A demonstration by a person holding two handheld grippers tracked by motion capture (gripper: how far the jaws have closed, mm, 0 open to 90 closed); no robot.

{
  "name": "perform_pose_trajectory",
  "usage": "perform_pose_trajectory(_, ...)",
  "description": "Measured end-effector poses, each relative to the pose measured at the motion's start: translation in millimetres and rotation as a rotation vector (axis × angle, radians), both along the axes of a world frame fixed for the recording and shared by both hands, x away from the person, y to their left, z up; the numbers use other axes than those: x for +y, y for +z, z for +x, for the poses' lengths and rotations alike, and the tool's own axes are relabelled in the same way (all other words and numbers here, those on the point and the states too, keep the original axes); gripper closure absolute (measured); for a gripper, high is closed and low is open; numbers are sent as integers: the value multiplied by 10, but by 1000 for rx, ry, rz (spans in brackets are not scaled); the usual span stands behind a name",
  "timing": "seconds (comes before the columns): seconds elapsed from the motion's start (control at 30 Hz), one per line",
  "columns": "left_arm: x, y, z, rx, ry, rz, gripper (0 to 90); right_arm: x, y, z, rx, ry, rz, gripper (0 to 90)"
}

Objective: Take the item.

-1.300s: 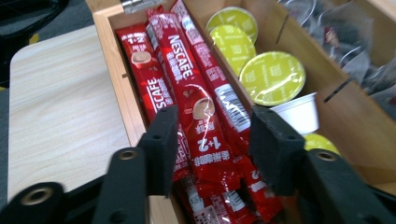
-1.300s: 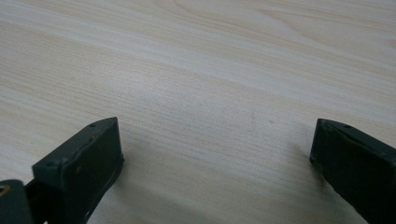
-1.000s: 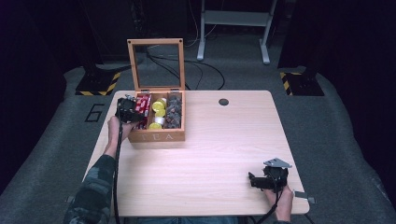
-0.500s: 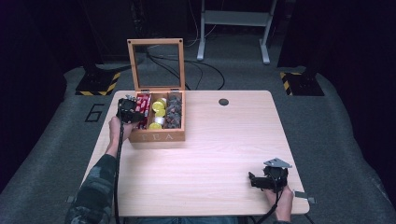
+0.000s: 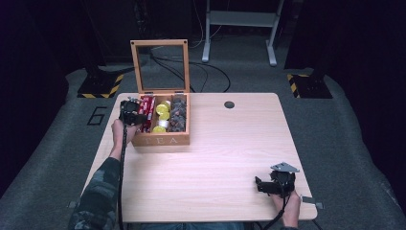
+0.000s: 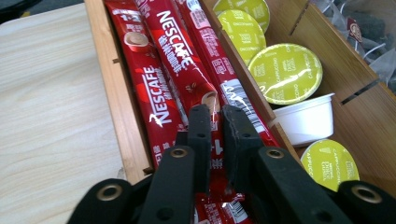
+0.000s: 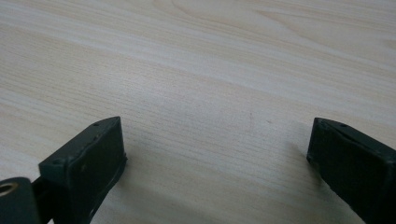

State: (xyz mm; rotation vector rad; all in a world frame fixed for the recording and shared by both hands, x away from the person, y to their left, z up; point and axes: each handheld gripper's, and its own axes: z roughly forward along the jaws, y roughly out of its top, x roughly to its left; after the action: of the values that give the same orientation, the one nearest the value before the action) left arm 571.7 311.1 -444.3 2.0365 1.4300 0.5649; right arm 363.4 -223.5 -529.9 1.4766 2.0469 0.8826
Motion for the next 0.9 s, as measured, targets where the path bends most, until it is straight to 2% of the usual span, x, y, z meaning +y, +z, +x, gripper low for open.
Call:
perform_pose_trajectory(0.13, 10, 29, -17, -10, -1, 9, 850, -1, 0, 0, 1, 1, -1, 33)
perform_pose_trajectory(0.2, 12, 39, -30, -29, 10, -1, 858, -1, 0, 0, 1, 1, -1, 33)
perform_pose_trajectory(0.47, 95, 114, -95, -47, -3, -26, 874, -1, 0, -1, 0, 1, -2, 33)
perform_pose_trajectory(0.57, 101, 151, -127, -66, -6, -38, 874, -1, 1, -2, 0, 0, 0, 35)
perform_pose_trajectory(0.9, 69, 255, -236, -104, -40, -33, 874, -4, 1, -2, -2, 3, -4, 38)
